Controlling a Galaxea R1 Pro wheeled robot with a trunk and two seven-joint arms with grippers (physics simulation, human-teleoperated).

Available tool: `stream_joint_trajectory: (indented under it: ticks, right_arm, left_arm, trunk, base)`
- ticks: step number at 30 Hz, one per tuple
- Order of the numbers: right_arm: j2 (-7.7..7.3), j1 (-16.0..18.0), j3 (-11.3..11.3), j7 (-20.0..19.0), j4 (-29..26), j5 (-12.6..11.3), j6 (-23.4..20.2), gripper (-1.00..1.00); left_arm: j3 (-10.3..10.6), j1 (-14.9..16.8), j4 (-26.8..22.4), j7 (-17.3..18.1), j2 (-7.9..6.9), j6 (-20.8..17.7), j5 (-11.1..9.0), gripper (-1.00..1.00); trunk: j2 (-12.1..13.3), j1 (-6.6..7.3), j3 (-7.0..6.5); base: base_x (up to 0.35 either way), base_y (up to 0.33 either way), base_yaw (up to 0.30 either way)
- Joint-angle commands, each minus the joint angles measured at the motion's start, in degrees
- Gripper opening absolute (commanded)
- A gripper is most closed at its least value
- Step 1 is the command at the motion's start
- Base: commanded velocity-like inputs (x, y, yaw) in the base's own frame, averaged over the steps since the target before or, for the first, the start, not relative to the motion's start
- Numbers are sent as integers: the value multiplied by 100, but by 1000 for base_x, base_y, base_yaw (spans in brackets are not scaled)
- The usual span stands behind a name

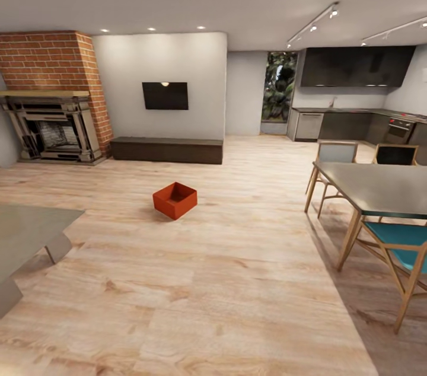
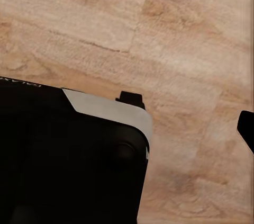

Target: Move the two storage containers from the living room to the garage. In the garage, place one container on the floor and stack the other container on top of it (either order is fine).

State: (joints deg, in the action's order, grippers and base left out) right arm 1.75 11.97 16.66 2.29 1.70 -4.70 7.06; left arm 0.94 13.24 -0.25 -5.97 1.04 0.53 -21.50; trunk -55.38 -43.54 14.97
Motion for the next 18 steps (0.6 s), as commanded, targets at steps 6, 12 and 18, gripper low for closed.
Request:
stream_joint_trajectory:
  ticks: [6,12,18]
  right_arm:
    - [9,7,48,17,23,-55,33,100]
    - [10,7,48,50,23,-57,25,100]
    - [18,7,48,69,21,-57,24,100]
  left_arm:
    - [12,3,-2,-18,2,8,-29,100]
    - [12,3,-2,-18,-5,19,-29,100]
    - [19,3,-2,-18,0,44,-28,100]
  trunk:
    - [-4,-4,7]
    - [-4,-4,7]
    - [-4,-4,7]
  base:
    - [322,0,0]
    - [322,0,0]
    - [322,0,0]
